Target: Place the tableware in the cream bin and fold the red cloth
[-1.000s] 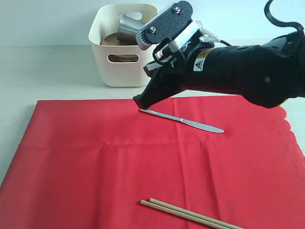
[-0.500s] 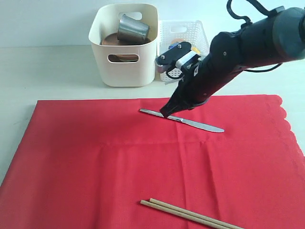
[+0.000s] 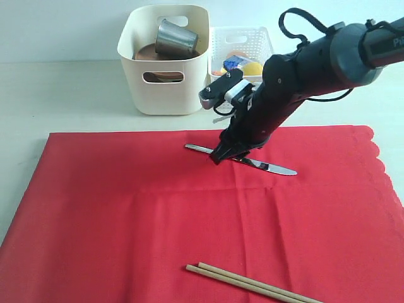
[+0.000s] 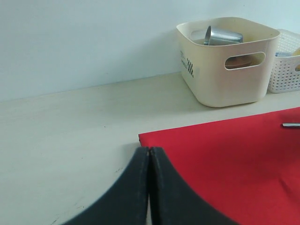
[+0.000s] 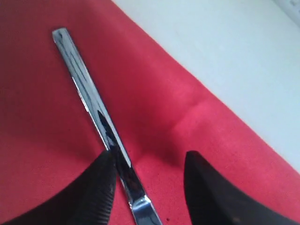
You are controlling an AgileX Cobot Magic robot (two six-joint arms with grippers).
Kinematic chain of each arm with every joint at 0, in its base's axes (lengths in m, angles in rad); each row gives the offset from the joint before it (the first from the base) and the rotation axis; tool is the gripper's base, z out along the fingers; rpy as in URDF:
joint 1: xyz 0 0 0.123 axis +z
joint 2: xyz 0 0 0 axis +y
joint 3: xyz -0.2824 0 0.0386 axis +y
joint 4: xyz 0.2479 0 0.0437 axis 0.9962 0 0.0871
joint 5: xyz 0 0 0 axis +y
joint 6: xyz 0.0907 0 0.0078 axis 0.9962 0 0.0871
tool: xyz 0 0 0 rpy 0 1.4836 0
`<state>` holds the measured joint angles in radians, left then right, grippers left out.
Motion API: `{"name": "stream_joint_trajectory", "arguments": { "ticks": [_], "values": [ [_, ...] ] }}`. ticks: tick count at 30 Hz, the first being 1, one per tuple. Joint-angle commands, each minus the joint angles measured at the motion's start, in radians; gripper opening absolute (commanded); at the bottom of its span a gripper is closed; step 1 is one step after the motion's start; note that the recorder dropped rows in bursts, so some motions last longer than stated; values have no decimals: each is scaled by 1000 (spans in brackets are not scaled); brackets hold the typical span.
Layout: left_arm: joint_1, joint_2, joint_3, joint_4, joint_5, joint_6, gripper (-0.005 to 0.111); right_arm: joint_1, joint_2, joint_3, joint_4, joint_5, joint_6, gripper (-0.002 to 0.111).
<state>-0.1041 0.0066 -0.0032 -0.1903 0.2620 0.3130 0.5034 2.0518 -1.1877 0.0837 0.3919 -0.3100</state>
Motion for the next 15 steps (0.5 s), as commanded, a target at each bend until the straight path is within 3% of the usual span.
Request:
{"name": "stream_joint_trajectory", "arguments": {
  "ticks": [1,5,11,15],
  "values": [
    [1,-7,3,0,-2,0,2,-3,56,-7,-55,-26,-2,46],
    [1,-7,3,0,-2,0,2,-3,94,-7,-59,-23,-2,40],
    [1,-7,3,0,-2,0,2,-3,86,-7,-57,-11,-1,3],
    [1,-7,3,0,-2,0,2,-3,43,-7,-57,1,1,0]
  ]
}}
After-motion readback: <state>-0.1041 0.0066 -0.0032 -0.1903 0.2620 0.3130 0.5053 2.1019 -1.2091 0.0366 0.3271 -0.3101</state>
